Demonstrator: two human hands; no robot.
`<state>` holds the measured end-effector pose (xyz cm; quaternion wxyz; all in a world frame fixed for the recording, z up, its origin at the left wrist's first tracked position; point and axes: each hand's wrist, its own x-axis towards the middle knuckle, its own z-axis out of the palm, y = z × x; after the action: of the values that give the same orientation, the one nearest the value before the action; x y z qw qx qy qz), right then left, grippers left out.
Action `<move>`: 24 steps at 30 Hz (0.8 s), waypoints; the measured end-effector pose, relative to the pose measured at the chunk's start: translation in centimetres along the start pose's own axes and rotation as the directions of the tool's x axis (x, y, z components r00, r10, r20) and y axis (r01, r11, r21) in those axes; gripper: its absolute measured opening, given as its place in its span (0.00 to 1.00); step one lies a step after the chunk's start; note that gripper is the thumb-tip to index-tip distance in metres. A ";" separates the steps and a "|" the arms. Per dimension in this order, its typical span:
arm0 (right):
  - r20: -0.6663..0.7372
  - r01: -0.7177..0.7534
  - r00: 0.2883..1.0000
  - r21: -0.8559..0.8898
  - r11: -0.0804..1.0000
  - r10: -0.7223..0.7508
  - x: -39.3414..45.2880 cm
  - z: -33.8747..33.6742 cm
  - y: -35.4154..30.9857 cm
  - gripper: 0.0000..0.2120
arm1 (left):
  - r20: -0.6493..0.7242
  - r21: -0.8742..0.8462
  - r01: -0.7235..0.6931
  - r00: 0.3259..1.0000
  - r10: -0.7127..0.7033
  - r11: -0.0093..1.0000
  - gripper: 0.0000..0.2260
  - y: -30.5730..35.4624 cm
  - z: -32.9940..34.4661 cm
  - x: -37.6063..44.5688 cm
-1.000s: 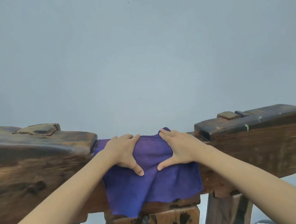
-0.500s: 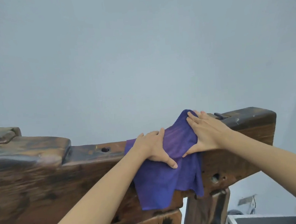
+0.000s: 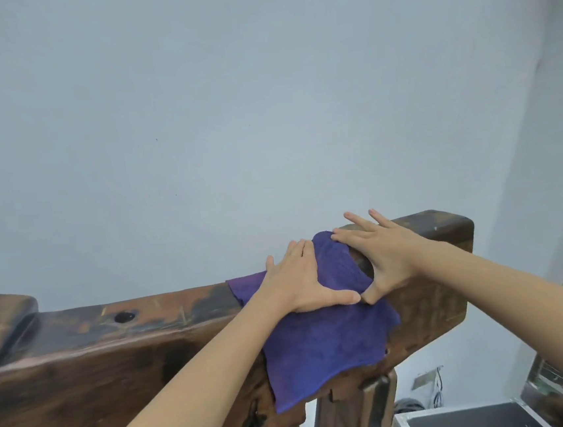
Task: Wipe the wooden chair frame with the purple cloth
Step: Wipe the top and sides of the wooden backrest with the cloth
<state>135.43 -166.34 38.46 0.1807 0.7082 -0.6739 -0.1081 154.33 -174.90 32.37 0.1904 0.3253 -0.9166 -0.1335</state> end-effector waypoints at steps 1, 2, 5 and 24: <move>-0.004 0.007 1.000 -0.002 1.000 -0.007 -0.1 0.0 0.5 0.61 | -0.016 -0.018 -0.006 1.000 0.006 1.000 0.54 0.2 0.0 0.2; -0.005 0.023 1.000 -0.007 1.000 -0.023 0.0 -0.1 1.1 0.60 | -0.030 -0.017 -0.006 1.000 0.006 1.000 0.49 0.6 -0.1 0.7; -0.009 0.099 0.995 -0.039 0.994 -0.100 0.6 -0.2 2.4 0.59 | -0.008 0.088 0.038 0.999 -0.037 0.995 0.39 1.9 -0.8 1.9; -0.262 0.201 0.955 0.217 0.955 -0.141 -6.2 4.6 11.9 0.43 | -0.061 0.323 0.146 0.989 -0.134 0.935 0.61 11.7 3.5 10.6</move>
<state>122.32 -161.02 38.49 0.1646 0.7888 -0.5904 0.0472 138.83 -172.52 36.38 0.1413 0.4193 -0.8967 0.0131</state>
